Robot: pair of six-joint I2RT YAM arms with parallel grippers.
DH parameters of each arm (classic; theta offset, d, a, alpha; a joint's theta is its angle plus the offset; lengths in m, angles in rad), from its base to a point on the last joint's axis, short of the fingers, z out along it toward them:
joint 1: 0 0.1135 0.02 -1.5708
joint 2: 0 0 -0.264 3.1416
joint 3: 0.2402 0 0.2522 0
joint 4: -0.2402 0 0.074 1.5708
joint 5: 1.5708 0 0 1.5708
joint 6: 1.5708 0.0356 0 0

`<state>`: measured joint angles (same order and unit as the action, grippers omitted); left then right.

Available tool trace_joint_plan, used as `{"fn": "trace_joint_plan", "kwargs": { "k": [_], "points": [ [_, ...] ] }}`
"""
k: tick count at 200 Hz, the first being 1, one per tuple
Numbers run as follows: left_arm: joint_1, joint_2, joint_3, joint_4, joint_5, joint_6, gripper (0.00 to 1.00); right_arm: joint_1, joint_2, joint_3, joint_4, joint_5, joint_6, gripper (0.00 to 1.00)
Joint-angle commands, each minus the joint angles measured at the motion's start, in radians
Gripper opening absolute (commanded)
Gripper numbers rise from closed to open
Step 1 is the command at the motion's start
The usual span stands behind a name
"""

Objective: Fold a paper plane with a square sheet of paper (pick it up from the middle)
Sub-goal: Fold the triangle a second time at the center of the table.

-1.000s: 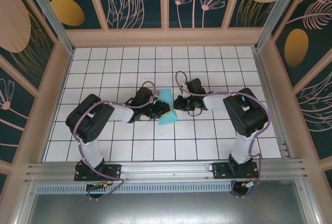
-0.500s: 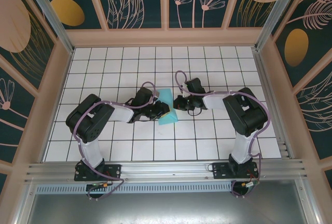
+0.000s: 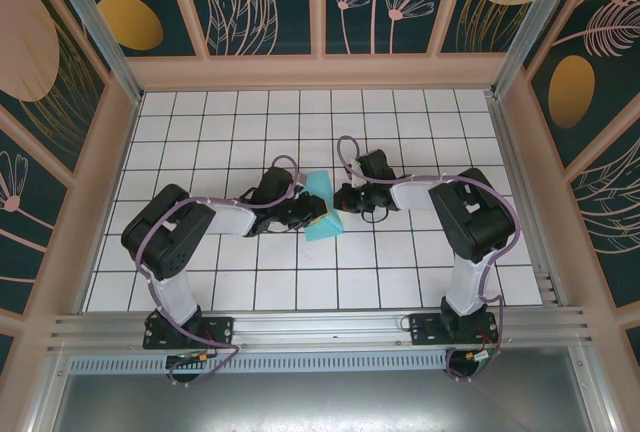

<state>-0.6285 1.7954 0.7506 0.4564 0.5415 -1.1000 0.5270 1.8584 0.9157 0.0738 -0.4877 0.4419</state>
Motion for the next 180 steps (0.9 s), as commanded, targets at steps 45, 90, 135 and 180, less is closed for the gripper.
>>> {"fn": "trace_joint_plan", "kwargs": {
  "k": [45,90,135,180],
  "points": [
    [0.0,0.041,0.061,-0.04,-0.009,0.019,0.21,0.01,0.025,0.024,-0.032,-0.003,-0.029,0.0],
    [0.0,0.071,0.048,-0.058,-0.015,0.022,0.19,0.011,0.027,0.032,-0.037,-0.007,-0.034,0.0],
    [0.001,0.07,0.03,-0.056,-0.019,0.021,0.19,0.011,0.03,0.035,-0.036,-0.006,-0.034,0.0],
    [0.001,0.077,0.028,-0.059,-0.024,0.022,0.19,0.011,0.034,0.038,-0.036,-0.003,-0.035,0.0]
  ]
}}
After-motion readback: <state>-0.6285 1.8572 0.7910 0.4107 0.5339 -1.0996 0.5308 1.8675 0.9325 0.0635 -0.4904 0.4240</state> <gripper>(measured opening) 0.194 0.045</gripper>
